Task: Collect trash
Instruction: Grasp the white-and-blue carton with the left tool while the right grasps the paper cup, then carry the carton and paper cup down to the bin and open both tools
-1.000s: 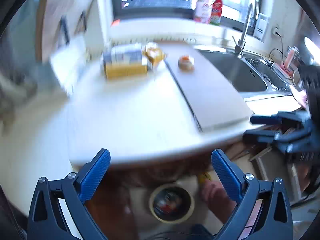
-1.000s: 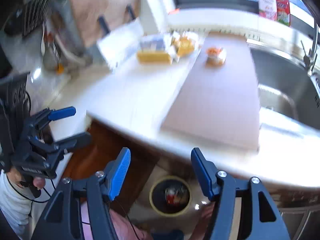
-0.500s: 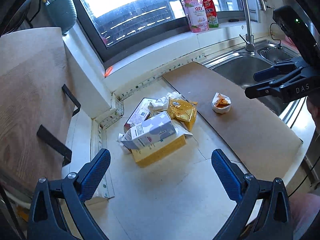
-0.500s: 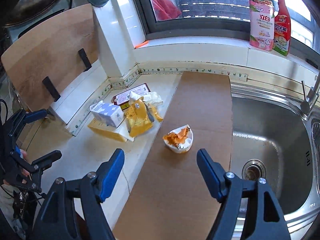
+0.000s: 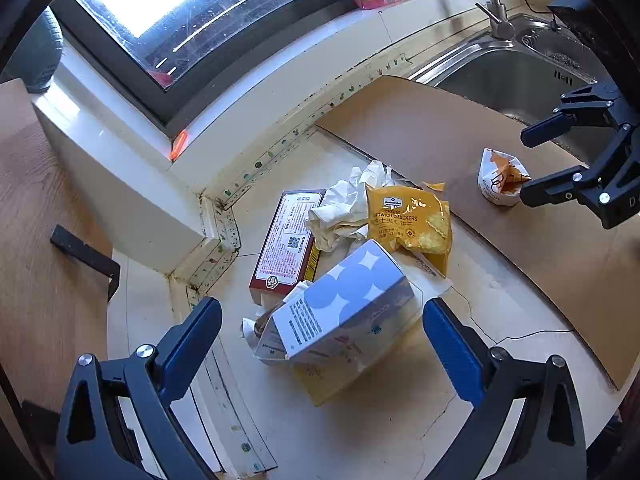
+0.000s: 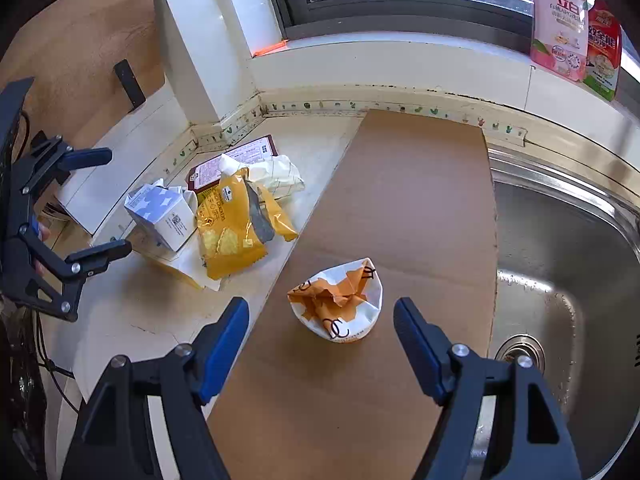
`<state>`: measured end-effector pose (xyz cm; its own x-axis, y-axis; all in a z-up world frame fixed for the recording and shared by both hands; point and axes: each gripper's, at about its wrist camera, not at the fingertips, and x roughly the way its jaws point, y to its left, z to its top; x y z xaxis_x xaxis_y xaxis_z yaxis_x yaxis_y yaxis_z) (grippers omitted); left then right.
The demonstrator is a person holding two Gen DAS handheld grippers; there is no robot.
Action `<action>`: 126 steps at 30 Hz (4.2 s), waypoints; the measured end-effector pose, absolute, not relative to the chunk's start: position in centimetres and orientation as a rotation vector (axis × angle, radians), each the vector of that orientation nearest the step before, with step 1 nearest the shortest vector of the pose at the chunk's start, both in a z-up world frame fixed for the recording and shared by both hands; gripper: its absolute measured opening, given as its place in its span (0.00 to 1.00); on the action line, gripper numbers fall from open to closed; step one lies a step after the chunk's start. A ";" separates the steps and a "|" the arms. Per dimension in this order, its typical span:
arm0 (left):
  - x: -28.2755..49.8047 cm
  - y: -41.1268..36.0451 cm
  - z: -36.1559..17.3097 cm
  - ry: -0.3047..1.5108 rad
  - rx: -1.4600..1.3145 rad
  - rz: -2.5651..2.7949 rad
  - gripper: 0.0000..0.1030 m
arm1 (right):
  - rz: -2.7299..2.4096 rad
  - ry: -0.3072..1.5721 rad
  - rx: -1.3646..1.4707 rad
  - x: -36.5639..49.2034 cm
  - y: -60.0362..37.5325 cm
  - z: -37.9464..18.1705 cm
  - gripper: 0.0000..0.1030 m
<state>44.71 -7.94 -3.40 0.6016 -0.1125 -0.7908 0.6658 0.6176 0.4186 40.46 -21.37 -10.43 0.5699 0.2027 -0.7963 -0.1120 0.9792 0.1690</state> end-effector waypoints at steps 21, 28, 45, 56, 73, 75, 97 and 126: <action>48.8 -10.5 -6.9 1.058 0.783 -0.631 0.53 | 0.236 0.966 0.106 42.1 -21.2 -12.1 0.73; 47.6 -10.1 -6.2 1.065 0.754 -0.560 0.32 | 0.212 0.950 0.093 41.7 -20.6 -12.1 0.72; 39.8 -7.4 -2.4 1.008 0.543 -0.471 0.32 | 0.256 0.888 0.089 35.9 -18.2 -6.6 0.53; 27.5 -6.2 3.2 0.922 0.467 -0.495 0.32 | 0.348 0.812 0.083 26.4 -14.5 -0.9 0.53; 12.9 -2.9 0.4 0.844 0.235 -0.378 0.32 | 0.409 0.833 0.101 14.6 -11.2 -3.0 0.53; 11.9 -2.5 -1.3 0.858 0.209 -0.349 0.32 | 0.397 0.837 0.098 13.4 -11.1 -4.2 0.53; 9.3 -0.3 -21.7 1.118 -0.029 -0.214 0.32 | 0.301 1.077 0.056 9.6 -9.1 -22.3 0.53; 10.6 -0.3 -42.3 1.355 -0.022 -0.174 0.32 | 0.239 1.364 0.167 13.5 -9.3 -42.1 0.54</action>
